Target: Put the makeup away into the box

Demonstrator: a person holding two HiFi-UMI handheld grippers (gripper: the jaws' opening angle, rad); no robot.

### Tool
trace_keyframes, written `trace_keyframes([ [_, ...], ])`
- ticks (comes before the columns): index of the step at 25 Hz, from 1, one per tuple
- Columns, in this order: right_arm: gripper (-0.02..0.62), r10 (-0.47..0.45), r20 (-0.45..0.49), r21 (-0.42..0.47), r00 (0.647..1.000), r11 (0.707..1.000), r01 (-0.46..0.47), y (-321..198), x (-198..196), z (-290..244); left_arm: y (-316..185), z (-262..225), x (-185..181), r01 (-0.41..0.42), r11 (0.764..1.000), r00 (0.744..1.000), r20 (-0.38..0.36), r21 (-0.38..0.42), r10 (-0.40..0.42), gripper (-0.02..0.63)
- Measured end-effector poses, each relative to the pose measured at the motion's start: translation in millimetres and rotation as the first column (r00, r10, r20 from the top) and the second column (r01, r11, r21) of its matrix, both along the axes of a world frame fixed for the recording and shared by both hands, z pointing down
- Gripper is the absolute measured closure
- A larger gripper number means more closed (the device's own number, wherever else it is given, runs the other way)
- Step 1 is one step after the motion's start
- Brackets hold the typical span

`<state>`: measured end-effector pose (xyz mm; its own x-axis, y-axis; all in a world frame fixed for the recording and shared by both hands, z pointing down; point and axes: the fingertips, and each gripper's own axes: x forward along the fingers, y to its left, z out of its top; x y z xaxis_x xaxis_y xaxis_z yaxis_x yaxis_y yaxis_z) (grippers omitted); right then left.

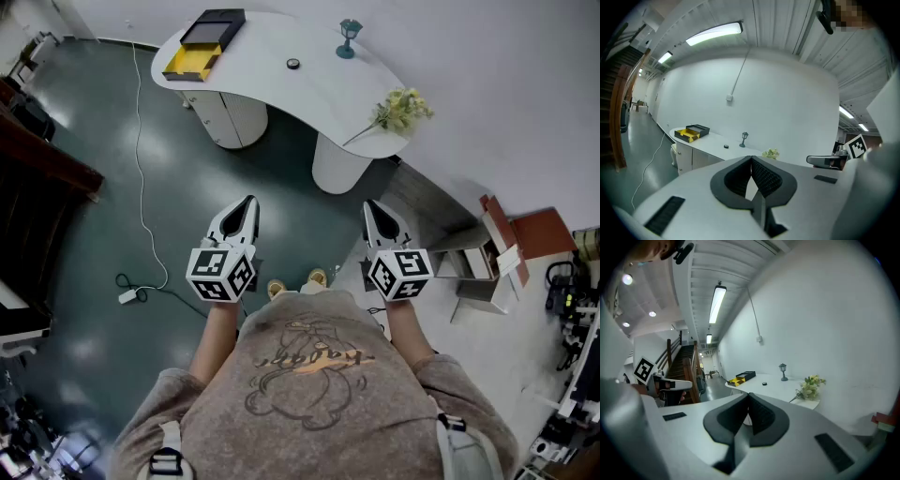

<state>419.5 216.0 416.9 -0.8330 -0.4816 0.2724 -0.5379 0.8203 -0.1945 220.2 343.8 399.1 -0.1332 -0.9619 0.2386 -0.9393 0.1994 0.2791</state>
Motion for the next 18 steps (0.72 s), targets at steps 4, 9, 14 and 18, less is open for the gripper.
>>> trace_keyframes([
  [4, 0.594, -0.008, 0.015, -0.008, 1.000, 1.000, 0.008, 4, -12, -1, 1, -1, -7, -0.006, 1.000, 1.000, 0.004, 0.002, 0.006, 0.584],
  [9, 0.594, -0.021, 0.014, -0.043, 1.000, 0.999, 0.022, 16, -28, 4, 6, 2, -12, -0.032, 0.999, 0.999, 0.005, -0.007, 0.032, 0.584],
  [14, 0.593, -0.040, 0.015, -0.045, 0.999, 0.998, 0.040, 29, -49, 11, 10, 13, -19, -0.062, 0.998, 0.998, 0.002, -0.013, 0.062, 0.584],
  [18, 0.593, -0.028, 0.016, -0.059, 0.999, 0.998, 0.029, 24, -59, 11, 7, 17, -28, -0.064, 0.998, 0.998, -0.007, -0.019, 0.064, 0.584],
])
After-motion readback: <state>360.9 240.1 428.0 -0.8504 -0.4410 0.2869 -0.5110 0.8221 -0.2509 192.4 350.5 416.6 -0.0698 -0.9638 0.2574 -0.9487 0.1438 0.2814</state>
